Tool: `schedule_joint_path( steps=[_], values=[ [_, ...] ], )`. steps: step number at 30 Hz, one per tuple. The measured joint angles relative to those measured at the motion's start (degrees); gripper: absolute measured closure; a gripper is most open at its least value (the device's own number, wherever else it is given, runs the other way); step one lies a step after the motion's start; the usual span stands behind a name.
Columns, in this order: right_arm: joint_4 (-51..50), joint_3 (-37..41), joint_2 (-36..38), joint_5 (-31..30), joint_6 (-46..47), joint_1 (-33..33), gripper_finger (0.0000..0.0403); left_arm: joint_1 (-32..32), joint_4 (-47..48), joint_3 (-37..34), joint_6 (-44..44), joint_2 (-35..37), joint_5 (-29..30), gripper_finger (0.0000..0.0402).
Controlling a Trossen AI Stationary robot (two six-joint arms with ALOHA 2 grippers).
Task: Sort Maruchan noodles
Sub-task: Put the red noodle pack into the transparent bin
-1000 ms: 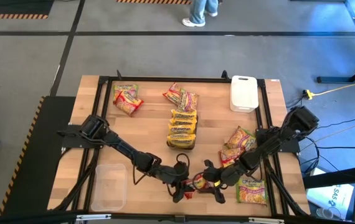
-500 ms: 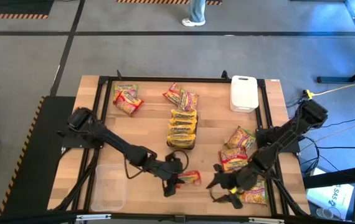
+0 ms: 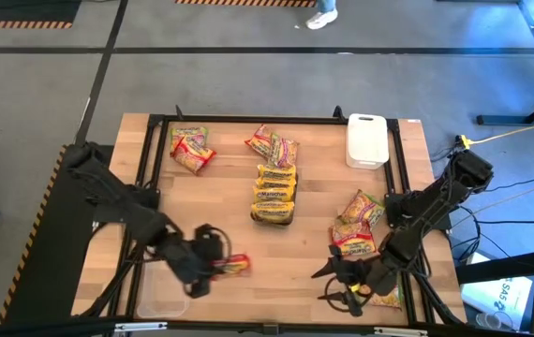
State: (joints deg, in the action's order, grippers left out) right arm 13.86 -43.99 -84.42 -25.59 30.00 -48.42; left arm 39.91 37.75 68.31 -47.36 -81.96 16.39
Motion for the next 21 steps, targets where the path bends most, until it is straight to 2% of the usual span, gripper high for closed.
schedule_joint_path(
  steps=[9,14,17,21],
  values=[
    [0.1,0.0,0.0,-5.4,2.8,0.0,0.0155,9.4,23.9,0.0,-21.9,8.7,-6.6,0.0292],
    [0.1,0.0,0.0,-7.8,3.6,0.0,0.0155,15.1,34.5,0.0,-28.1,8.9,-9.4,0.0292],
    [0.1,0.0,0.0,-8.5,3.9,0.1,0.0155,17.5,35.8,-1.5,-30.5,8.9,-9.6,0.0292],
    [0.1,0.0,0.0,-8.7,3.9,0.1,0.0155,19.3,31.7,-5.3,-31.2,8.8,-10.2,0.0292]
  ],
)
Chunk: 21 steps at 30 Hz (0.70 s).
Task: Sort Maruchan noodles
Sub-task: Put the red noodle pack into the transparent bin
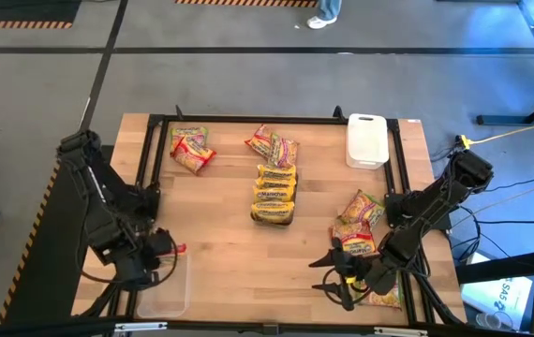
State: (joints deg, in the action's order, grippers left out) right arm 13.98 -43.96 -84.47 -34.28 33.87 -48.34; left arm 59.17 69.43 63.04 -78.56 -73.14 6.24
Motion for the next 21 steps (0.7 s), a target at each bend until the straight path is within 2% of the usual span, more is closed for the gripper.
schedule_joint_path(
  steps=[14,21],
  values=[
    [0.0,0.0,0.0,-0.7,0.1,0.0,0.0155,0.9,-18.8,-15.4,1.0,0.0,4.3,0.0291],
    [0.0,0.0,-0.1,-0.7,0.3,0.0,0.0155,0.9,-24.2,-19.2,1.4,0.0,6.6,0.0291]
  ],
)
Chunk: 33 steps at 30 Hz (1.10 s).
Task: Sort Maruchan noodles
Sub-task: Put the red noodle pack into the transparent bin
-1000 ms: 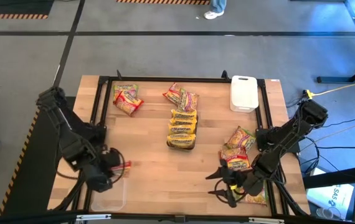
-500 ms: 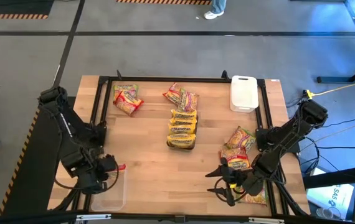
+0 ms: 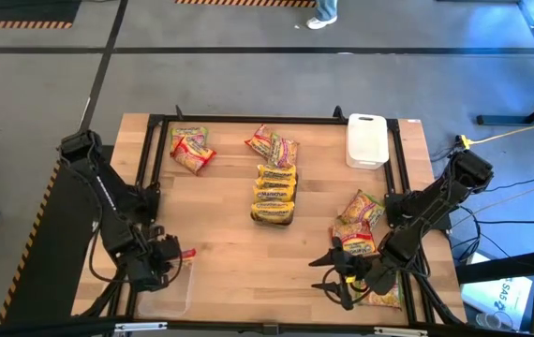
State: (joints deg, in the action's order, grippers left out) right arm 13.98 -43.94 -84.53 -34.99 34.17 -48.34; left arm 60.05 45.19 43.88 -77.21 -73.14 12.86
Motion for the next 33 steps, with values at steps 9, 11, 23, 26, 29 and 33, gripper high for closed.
schedule_joint_path(
  steps=[9,11,23,26,29,33],
  values=[
    [0.0,0.0,0.0,0.0,0.0,0.0,0.0155,0.0,1.2,-0.8,1.0,0.0,-0.6,0.0249],
    [0.0,0.0,0.0,0.0,0.0,0.0,0.0155,0.0,1.0,-0.8,1.0,0.0,-1.5,0.0246],
    [0.0,0.0,0.0,0.0,-0.1,0.0,0.0155,-1.8,2.3,-0.8,0.8,2.7,-7.7,0.0247],
    [0.0,0.0,0.0,0.1,-0.1,0.0,0.0155,-2.8,2.3,-0.8,0.8,5.2,-6.6,0.0247],
    [0.0,0.0,0.0,1.3,-0.1,0.0,0.0155,-3.2,2.4,-0.8,0.8,7.6,-4.3,0.0247],
    [0.0,0.0,0.0,1.6,-0.1,0.0,0.0155,-3.2,2.3,-0.7,-0.5,10.5,-1.3,0.0247]
  ],
)
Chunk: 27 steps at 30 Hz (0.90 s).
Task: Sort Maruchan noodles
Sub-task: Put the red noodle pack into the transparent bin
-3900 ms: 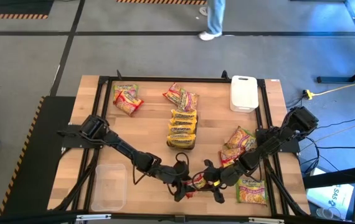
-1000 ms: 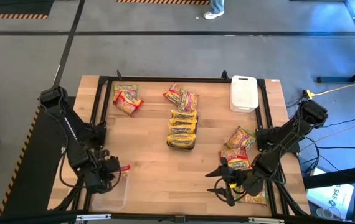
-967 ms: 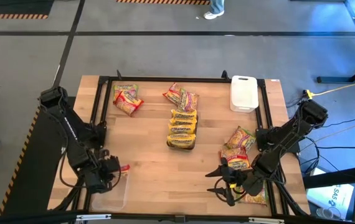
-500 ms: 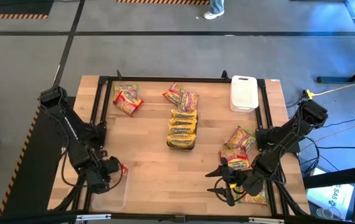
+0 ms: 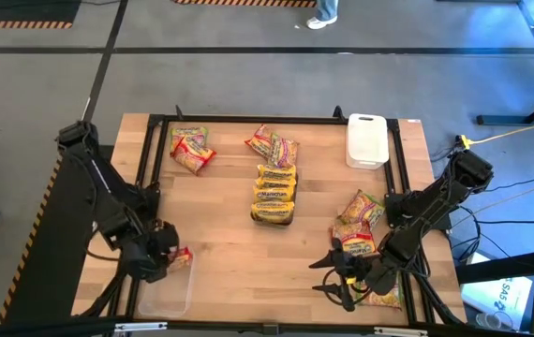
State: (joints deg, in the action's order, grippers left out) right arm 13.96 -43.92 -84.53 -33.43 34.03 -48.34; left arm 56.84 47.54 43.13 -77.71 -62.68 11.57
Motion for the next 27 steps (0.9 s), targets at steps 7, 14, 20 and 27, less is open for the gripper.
schedule_joint_path(
  steps=[7,14,20,27],
  values=[
    [-0.8,0.0,0.0,0.0,0.0,0.0,0.0155,0.0,-0.2,0.0,-1.6,2.1,7.2,0.0247],
    [-1.0,0.0,0.1,0.4,-0.6,0.3,0.0155,-2.7,-4.3,0.0,0.1,2.1,16.3,0.0247],
    [-9.4,0.0,4.3,-0.5,1.1,1.6,0.0155,-7.0,-16.9,0.0,10.1,2.1,25.3,0.0247],
    [-31.9,0.0,9.3,0.3,15.9,1.9,0.0155,-12.4,-36.1,0.1,24.5,1.3,32.4,0.0246]
  ],
)
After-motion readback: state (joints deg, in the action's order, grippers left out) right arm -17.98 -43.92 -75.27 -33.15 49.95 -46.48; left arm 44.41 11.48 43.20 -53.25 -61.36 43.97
